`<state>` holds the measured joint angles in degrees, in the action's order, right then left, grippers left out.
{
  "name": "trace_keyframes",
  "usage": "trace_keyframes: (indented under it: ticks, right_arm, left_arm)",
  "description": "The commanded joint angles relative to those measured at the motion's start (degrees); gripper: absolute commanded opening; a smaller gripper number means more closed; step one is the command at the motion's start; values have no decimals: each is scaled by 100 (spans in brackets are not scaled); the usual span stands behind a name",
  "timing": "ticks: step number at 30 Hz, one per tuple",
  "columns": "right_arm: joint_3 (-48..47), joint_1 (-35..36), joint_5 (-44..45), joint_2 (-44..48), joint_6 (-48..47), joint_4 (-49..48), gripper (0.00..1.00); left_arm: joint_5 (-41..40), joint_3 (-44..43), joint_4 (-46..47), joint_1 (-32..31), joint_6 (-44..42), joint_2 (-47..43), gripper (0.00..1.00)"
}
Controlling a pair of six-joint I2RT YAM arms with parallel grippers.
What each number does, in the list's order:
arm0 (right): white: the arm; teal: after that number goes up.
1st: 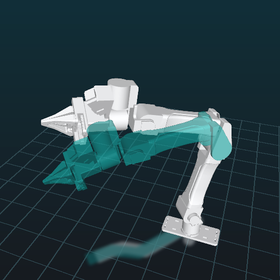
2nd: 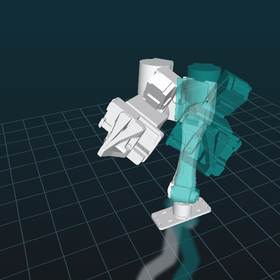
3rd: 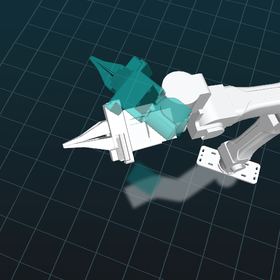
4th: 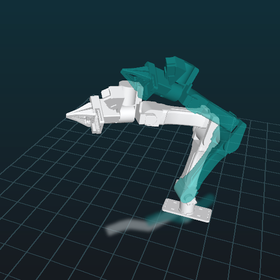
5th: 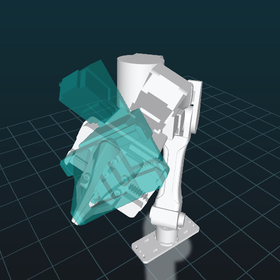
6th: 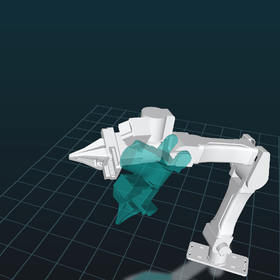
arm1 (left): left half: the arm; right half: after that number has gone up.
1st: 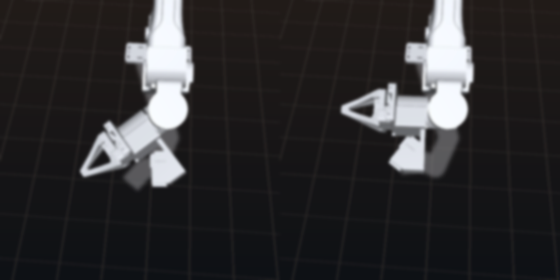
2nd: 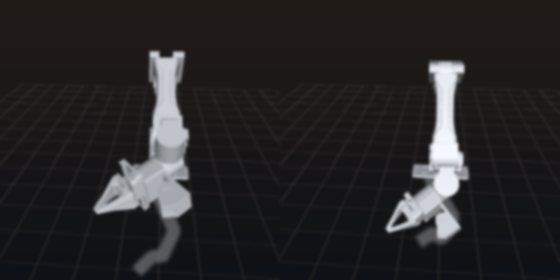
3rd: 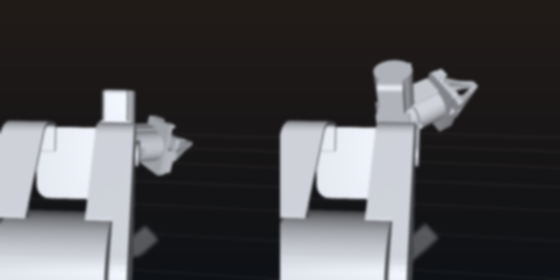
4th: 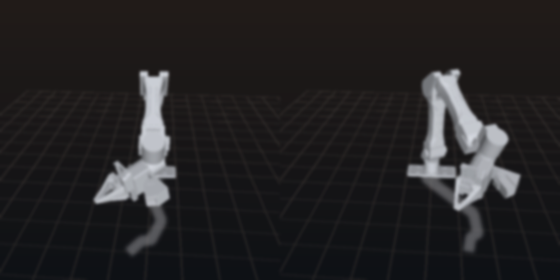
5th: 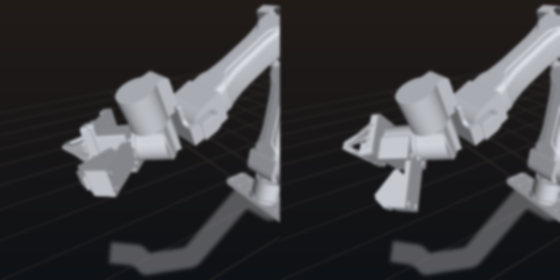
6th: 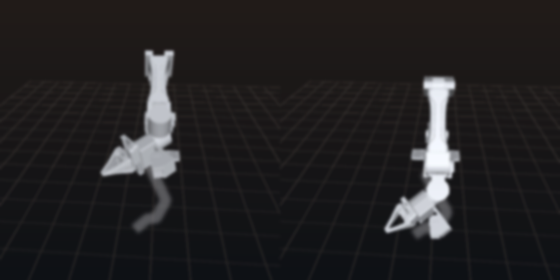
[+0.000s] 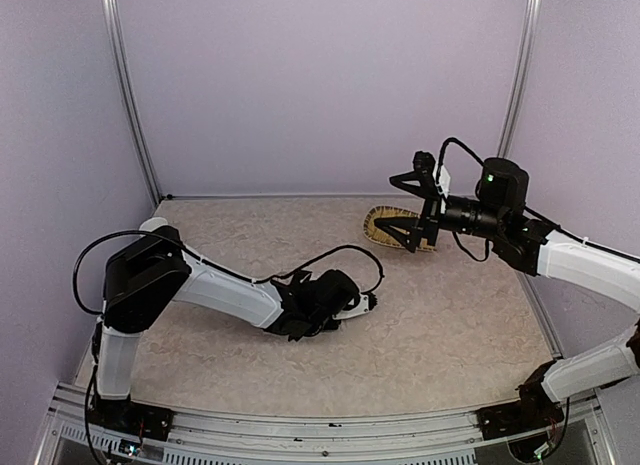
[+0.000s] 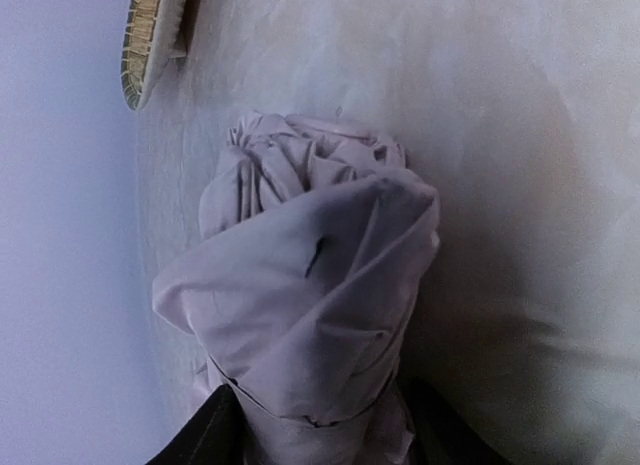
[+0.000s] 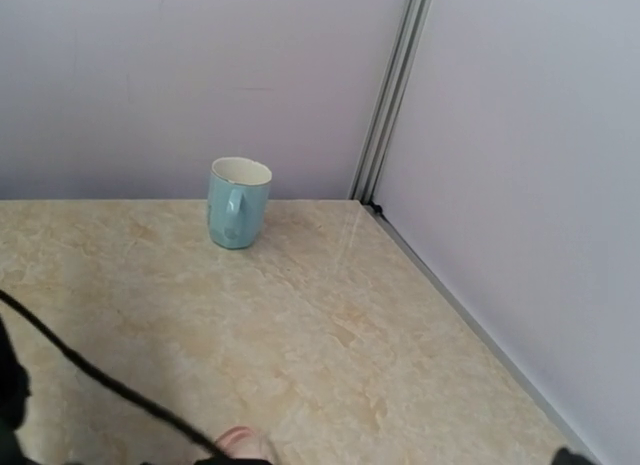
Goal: Put away the umbrella
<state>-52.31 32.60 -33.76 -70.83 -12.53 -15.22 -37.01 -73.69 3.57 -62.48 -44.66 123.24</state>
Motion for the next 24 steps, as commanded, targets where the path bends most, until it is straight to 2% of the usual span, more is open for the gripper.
trace_keyframes:
  ticks: [1,3,4,5,6,9,13,16,18,20,24]
  right_arm:
    - [63,-17,-9,-43,-28,37,100]
    - [56,-17,-8,-62,-39,36,100]
    - [49,-17,-15,-69,-45,37,100]
    - [50,-21,-27,-83,-46,37,100]
    - [44,-17,-60,-88,-44,29,100]
    - [29,-17,-83,-123,-31,37,100]
    - [37,-17,-60,-93,-40,67,100]
    - [108,-17,11,-39,-49,68,100]
    - [141,-17,66,-47,-54,96,100]
    - [143,-34,137,-121,-104,195,100]
    - [-1,-34,627,-502,-266,640,100]
  left_arm:
    - [1797,180,-1509,-159,782,-98,61]
    - [2181,341,-1601,-167,836,-319,83]
    - [2284,400,-1611,-168,844,-405,86]
    - [2312,442,-1624,-166,841,-498,96]
    - [2340,471,-1630,-175,846,-593,98]
    - [2725,572,-1523,-152,774,-1154,99]
    - [4119,1032,-889,219,708,-2479,99]
    - [5672,1414,-42,1091,1191,-3364,99]
    - [6410,1672,691,1759,1784,-3633,98]
    - [6543,1648,749,2220,1990,-3547,94]
    - [6221,1447,265,2396,1535,-3117,83]
